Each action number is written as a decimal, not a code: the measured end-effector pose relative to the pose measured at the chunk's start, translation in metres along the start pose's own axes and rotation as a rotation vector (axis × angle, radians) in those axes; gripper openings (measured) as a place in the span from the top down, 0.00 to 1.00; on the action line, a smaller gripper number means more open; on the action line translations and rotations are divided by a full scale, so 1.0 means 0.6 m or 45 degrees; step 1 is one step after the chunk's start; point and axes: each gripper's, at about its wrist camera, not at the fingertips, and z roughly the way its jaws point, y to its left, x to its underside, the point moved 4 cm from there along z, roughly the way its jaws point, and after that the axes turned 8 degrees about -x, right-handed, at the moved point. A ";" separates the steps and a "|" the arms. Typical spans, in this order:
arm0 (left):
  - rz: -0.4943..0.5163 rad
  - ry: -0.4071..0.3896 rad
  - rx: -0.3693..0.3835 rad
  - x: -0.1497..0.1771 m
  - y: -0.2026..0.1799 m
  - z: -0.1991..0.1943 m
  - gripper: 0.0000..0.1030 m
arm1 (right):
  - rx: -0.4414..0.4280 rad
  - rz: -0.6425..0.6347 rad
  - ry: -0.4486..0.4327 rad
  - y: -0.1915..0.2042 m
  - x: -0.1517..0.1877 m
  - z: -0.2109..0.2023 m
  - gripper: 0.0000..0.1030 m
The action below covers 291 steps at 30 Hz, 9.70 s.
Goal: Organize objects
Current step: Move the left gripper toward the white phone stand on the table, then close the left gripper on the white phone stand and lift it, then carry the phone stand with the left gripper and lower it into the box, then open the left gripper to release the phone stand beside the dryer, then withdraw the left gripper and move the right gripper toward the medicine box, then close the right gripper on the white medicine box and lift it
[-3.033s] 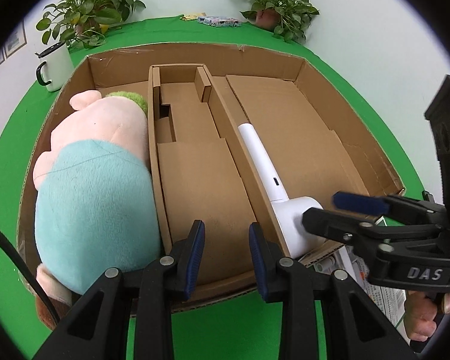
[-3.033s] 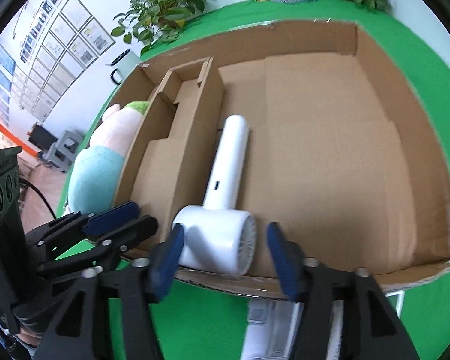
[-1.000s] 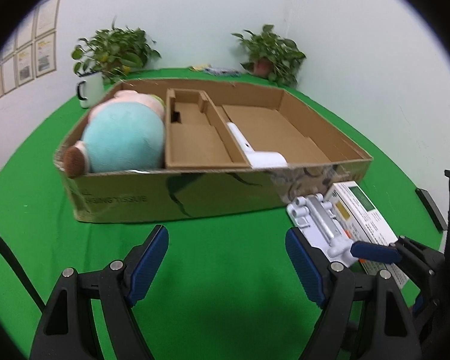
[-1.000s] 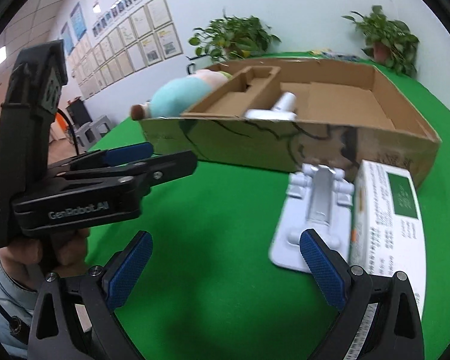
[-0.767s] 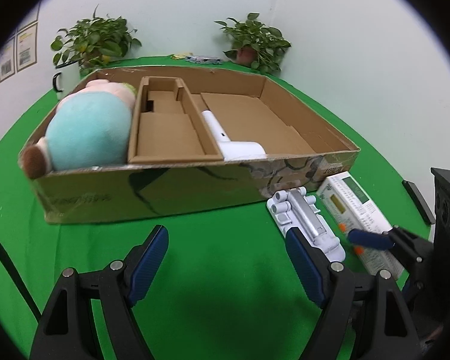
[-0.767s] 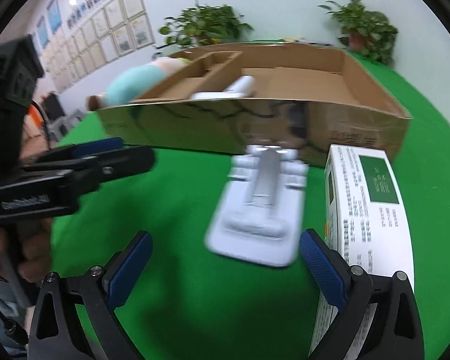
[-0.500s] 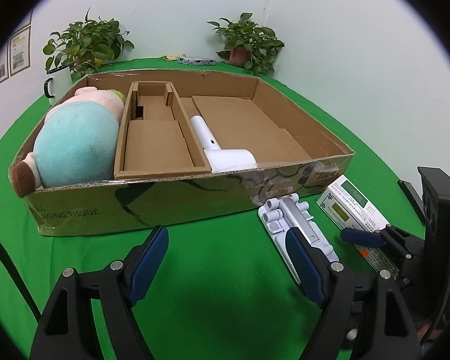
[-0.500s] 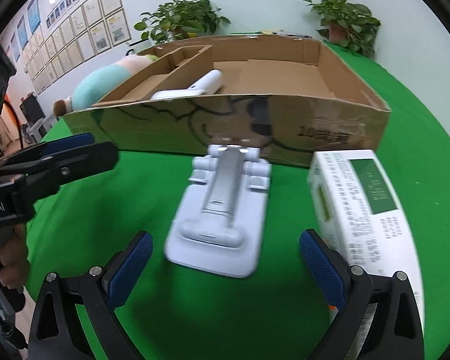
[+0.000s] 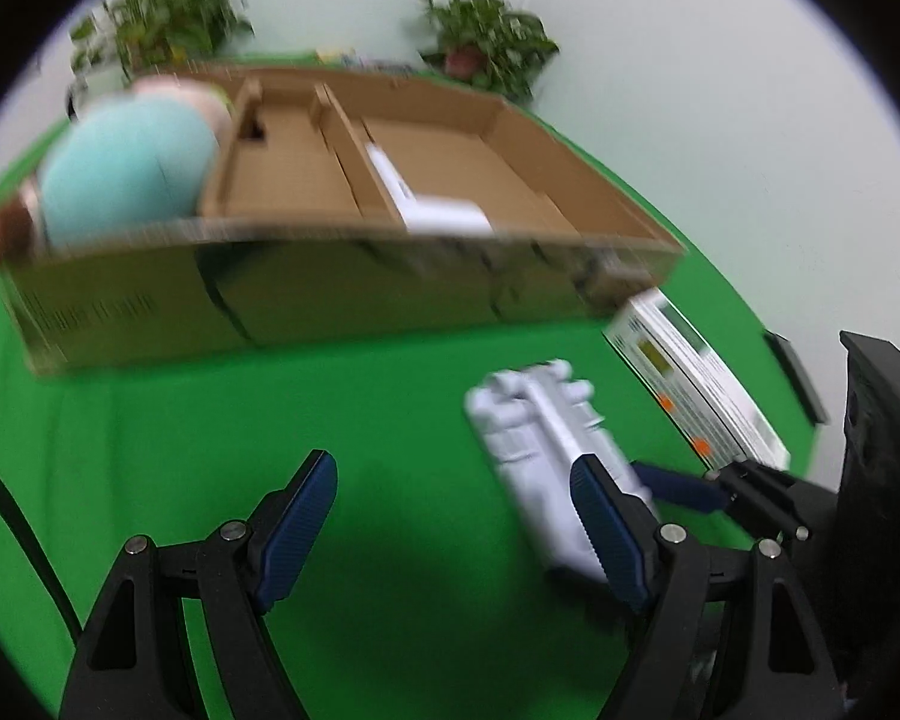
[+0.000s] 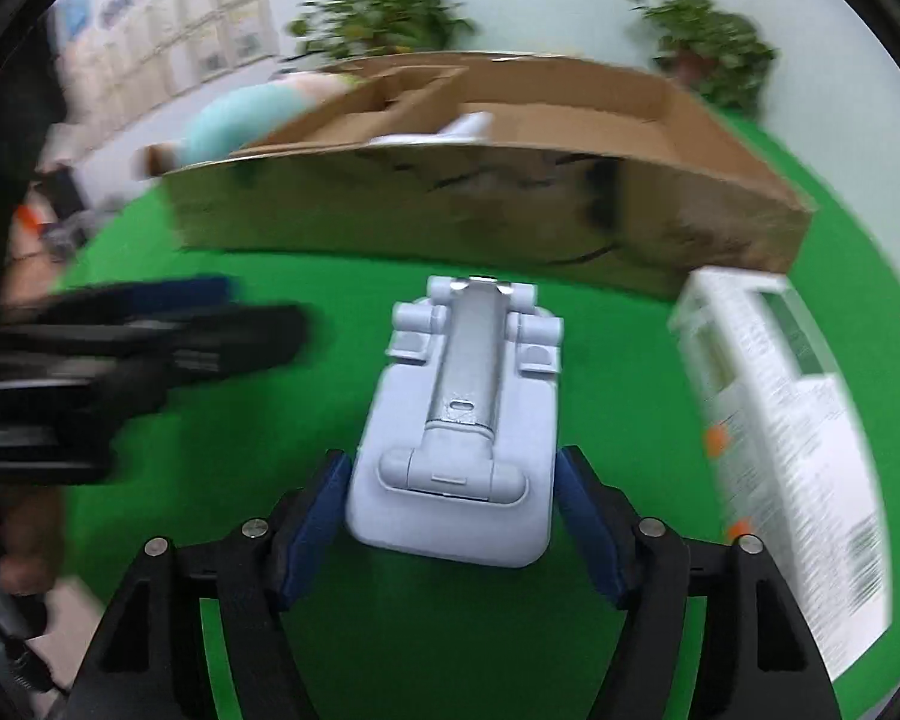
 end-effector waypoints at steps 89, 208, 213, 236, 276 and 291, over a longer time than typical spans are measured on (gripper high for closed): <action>-0.229 0.061 0.406 -0.007 -0.038 -0.036 0.70 | -0.108 0.156 -0.070 0.036 -0.034 -0.071 0.36; -0.301 0.144 0.104 -0.219 0.075 0.031 0.85 | 0.102 0.482 0.255 -0.201 -0.304 0.142 0.57; -0.232 0.042 0.011 -0.223 0.070 0.005 0.85 | 0.139 0.389 0.029 -0.184 -0.319 0.071 0.32; -0.066 -0.453 -0.456 -0.181 0.062 -0.139 0.27 | 0.230 0.082 -0.526 -0.072 -0.224 -0.108 0.01; 0.032 -0.328 -0.271 -0.051 -0.021 -0.102 0.23 | 0.327 0.060 -0.071 -0.151 0.049 -0.124 0.34; -0.121 -0.154 -0.013 -0.028 0.020 -0.093 0.23 | 0.039 -0.161 -0.134 0.020 0.036 -0.087 0.01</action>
